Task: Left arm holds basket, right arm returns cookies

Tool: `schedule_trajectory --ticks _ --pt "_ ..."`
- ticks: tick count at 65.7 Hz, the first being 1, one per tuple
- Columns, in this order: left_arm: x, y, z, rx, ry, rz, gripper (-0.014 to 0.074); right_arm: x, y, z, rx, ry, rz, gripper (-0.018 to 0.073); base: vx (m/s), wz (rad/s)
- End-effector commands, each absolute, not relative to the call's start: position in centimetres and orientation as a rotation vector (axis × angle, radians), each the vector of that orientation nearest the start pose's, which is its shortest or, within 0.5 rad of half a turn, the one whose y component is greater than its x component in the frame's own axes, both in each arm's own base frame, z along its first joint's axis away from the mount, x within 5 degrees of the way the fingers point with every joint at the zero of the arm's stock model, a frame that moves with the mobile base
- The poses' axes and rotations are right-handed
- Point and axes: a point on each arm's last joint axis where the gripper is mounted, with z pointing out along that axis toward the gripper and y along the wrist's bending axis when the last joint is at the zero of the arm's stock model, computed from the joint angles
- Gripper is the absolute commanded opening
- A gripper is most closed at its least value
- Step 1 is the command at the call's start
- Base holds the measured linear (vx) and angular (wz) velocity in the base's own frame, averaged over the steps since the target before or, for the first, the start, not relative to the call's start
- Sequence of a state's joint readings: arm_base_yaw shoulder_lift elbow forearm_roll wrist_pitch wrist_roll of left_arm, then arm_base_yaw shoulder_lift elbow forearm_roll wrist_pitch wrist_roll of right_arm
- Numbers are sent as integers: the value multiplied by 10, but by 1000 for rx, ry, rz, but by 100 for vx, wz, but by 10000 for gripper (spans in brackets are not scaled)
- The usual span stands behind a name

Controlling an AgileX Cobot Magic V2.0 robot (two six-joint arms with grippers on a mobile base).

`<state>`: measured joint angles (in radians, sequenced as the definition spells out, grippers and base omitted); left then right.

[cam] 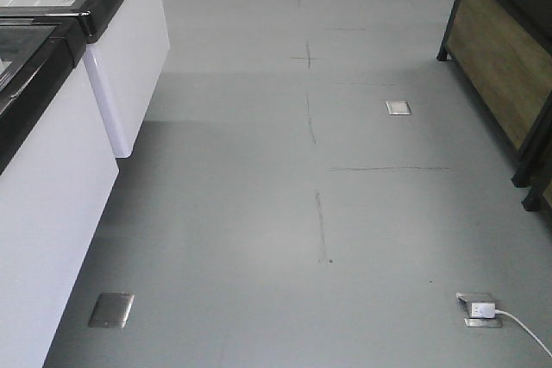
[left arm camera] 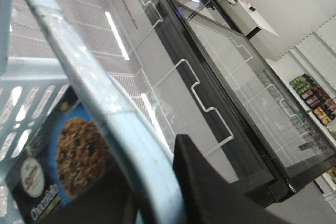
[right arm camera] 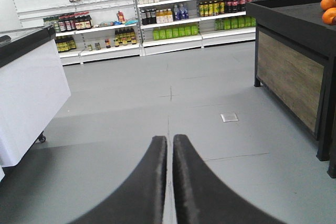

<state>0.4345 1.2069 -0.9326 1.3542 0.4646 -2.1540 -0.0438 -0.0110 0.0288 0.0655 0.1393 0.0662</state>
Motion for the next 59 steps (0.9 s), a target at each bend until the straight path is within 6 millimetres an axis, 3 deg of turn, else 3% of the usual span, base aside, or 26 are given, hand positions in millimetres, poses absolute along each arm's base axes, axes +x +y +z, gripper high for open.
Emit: schedule_trajectory --ticks 1,29,59 --pt "222 145 381 -1191 1244 163 -6 57 -2 192 127 1579 62 -3 0 0" --pt "237 128 388 -1023 1337 -61 -4 57 -2 192 127 1579 62 -3 0 0" --pt "249 88 451 -610 1337 -453 -4 57 -2 192 127 1579 62 -3 0 0"
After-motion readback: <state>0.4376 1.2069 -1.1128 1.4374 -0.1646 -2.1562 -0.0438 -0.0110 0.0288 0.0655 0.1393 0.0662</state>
